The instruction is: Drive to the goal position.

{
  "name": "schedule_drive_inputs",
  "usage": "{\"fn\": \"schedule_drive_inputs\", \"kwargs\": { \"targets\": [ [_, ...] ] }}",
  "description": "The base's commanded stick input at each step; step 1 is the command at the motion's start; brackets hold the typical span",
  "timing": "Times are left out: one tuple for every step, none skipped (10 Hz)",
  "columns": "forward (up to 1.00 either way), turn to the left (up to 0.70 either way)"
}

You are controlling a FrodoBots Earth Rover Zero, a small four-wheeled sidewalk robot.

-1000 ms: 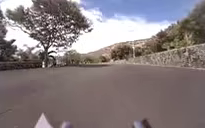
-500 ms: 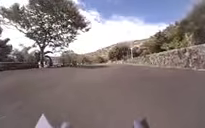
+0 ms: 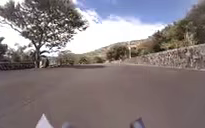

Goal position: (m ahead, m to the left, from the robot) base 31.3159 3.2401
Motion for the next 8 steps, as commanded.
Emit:
{"fn": "schedule_drive_inputs", "kwargs": {
  "targets": [
    [0.85, 0.00],
    [0.85, 0.00],
    [0.85, 0.00],
    [0.85, 0.00],
    [0.85, 0.00],
    [0.85, 0.00],
    [0.85, 0.00],
    [0.85, 0.00]
  ]
}}
